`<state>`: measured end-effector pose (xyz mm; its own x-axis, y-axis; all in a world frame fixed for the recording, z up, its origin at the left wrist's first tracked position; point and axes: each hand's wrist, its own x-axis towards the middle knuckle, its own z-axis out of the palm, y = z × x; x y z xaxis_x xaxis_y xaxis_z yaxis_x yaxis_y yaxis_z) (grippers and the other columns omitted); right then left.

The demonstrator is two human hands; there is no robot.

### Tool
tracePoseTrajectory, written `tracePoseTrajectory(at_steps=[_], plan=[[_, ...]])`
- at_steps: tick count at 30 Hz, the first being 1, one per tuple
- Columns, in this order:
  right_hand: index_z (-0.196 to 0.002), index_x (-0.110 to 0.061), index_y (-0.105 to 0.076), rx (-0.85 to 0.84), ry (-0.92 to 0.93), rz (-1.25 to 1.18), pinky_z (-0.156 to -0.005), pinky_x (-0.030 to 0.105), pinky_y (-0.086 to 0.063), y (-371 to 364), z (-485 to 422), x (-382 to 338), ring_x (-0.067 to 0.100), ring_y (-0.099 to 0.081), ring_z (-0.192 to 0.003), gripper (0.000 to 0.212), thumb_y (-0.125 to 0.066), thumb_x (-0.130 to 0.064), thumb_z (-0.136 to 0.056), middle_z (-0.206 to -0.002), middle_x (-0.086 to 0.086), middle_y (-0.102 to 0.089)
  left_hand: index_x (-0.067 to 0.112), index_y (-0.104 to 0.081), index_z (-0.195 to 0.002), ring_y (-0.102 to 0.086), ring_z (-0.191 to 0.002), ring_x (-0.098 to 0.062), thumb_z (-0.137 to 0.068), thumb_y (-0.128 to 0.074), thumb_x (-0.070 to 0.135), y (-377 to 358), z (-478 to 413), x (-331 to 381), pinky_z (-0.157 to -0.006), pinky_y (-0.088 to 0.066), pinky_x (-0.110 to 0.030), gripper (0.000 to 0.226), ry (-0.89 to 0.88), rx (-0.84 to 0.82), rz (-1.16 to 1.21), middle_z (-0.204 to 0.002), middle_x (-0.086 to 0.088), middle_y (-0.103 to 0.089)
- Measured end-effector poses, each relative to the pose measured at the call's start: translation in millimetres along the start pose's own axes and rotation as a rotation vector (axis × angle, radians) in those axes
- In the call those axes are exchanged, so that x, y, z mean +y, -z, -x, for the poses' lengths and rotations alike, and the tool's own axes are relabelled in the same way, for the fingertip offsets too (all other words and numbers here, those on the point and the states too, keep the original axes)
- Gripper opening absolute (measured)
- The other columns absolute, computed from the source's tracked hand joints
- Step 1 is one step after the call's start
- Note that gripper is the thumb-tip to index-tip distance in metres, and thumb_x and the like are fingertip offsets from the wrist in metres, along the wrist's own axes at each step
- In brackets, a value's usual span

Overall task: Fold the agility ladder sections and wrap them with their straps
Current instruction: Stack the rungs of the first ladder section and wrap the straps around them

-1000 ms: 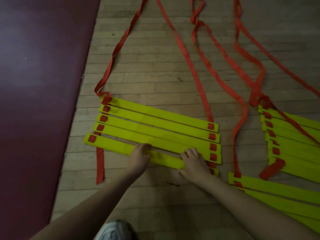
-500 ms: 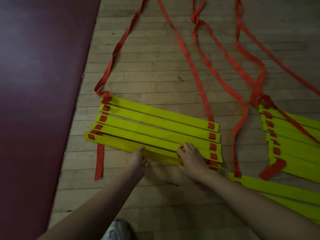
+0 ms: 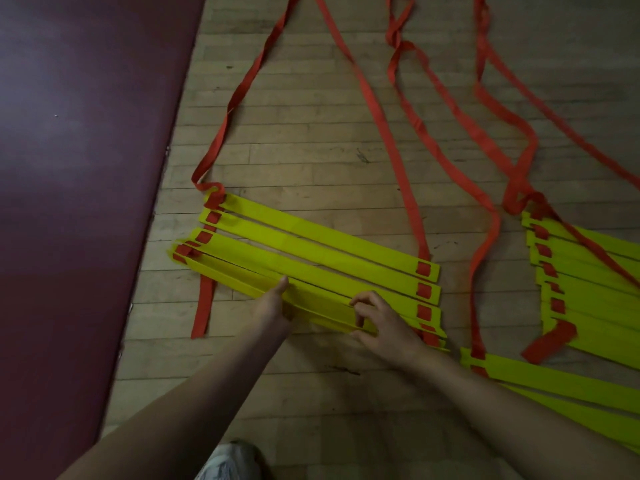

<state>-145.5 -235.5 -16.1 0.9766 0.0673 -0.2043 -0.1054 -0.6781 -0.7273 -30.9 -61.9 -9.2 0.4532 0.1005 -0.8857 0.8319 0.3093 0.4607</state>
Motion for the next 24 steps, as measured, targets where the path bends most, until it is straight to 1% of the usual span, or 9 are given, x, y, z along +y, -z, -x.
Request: tracePoseTrajectory(at_steps=[4,7,9,11,14,16,20,22,24], plan=[[-0.076,-0.021,-0.056,0.064,-0.073,-0.083,-0.081,0.025,-0.041,4.3,-4.2,-1.9,0.016,-0.057,-0.090,0.015,-0.070,-0.023,-0.081,-0.093,0.004,-0.058,0.002,-0.054,-0.128,-0.059,-0.073,-0.023,-0.093,-0.060,0.015,0.0,-5.0,2.2,-0.061,-0.046,-0.043,0.038,0.048,-0.018,0.019,-0.100,-0.011,-0.064],[-0.092,-0.012,-0.062,0.112,-0.227,-0.138,-0.080,0.027,-0.041,5.2,-15.0,-2.4,0.019,-0.056,-0.093,0.008,-0.063,-0.020,-0.091,-0.095,0.004,-0.058,0.004,-0.056,-0.125,-0.063,-0.091,-0.027,-0.091,-0.063,0.020,0.2,-3.6,1.6,-0.070,-0.048,-0.045,0.038,0.019,-0.028,0.047,-0.113,-0.010,-0.064],[-0.107,-0.006,-0.061,0.082,-0.340,-0.118,-0.086,0.028,-0.040,5.4,-22.4,-0.5,0.023,-0.056,-0.104,0.021,-0.058,-0.022,-0.095,-0.109,0.010,-0.059,0.007,-0.057,-0.125,-0.062,-0.106,-0.027,-0.088,-0.068,0.025,-0.6,-2.9,1.0,-0.076,-0.051,-0.043,0.043,-0.008,-0.040,0.045,-0.121,-0.009,-0.064],[-0.116,-0.005,-0.059,0.037,-0.394,-0.088,-0.087,0.027,-0.038,7.0,-28.2,-0.1,0.024,-0.054,-0.111,0.029,-0.054,-0.026,-0.096,-0.118,0.012,-0.059,0.007,-0.056,-0.126,-0.061,-0.108,-0.026,-0.088,-0.067,0.029,-2.2,2.1,3.1,-0.073,-0.051,-0.038,0.046,-0.037,-0.051,0.004,-0.121,-0.008,-0.062],[-0.115,-0.007,-0.062,-0.004,-0.405,-0.071,-0.076,0.024,-0.034,11.0,-36.5,-2.9,0.026,-0.055,-0.111,0.031,-0.051,-0.029,-0.098,-0.117,0.012,-0.062,0.007,-0.051,-0.133,-0.059,-0.114,-0.024,-0.092,-0.061,0.034,-4.5,3.1,4.9,-0.074,-0.050,-0.031,0.051,-0.029,-0.107,-0.036,-0.131,-0.011,-0.057],[-0.113,-0.008,-0.064,-0.016,-0.393,-0.060,-0.073,0.025,-0.032,13.4,-40.6,-4.7,0.027,-0.056,-0.109,0.030,-0.050,-0.030,-0.099,-0.114,0.013,-0.063,0.009,-0.052,-0.134,-0.059,-0.111,-0.021,-0.092,-0.061,0.031,-5.9,4.7,6.0,-0.067,-0.051,-0.029,0.048,-0.003,-0.127,0.007,-0.131,-0.012,-0.058],[-0.112,-0.009,-0.069,-0.072,-0.331,-0.032,-0.087,0.026,-0.037,14.4,-40.5,-11.3,0.025,-0.055,-0.113,0.030,-0.052,-0.030,-0.098,-0.116,0.013,-0.063,0.008,-0.054,-0.132,-0.059,-0.115,-0.023,-0.090,-0.063,0.035,-6.9,6.1,7.5,-0.070,-0.052,-0.030,0.051,-0.004,-0.155,0.040,-0.126,-0.007,-0.061],[-0.109,-0.005,-0.071,-0.083,-0.290,-0.050,-0.091,0.021,-0.035,11.8,-37.2,-14.7,0.022,-0.054,-0.115,0.030,-0.056,-0.028,-0.096,-0.117,0.013,-0.063,0.006,-0.053,-0.131,-0.062,-0.107,-0.026,-0.089,-0.065,0.028,-6.8,1.8,9.0,-0.064,-0.054,-0.031,0.049,-0.021,-0.117,0.023,-0.124,-0.009,-0.062],[-0.108,-0.005,-0.072,-0.112,-0.281,-0.066,-0.094,0.017,-0.032,9.1,-33.7,-17.6,0.019,-0.052,-0.118,0.031,-0.058,-0.030,-0.095,-0.120,0.011,-0.062,-0.001,-0.052,-0.123,-0.062,-0.084,-0.025,-0.092,-0.059,0.011,-6.0,-0.9,10.9,-0.053,-0.052,-0.029,0.035,-0.033,-0.061,0.016,-0.117,-0.019,-0.061]])
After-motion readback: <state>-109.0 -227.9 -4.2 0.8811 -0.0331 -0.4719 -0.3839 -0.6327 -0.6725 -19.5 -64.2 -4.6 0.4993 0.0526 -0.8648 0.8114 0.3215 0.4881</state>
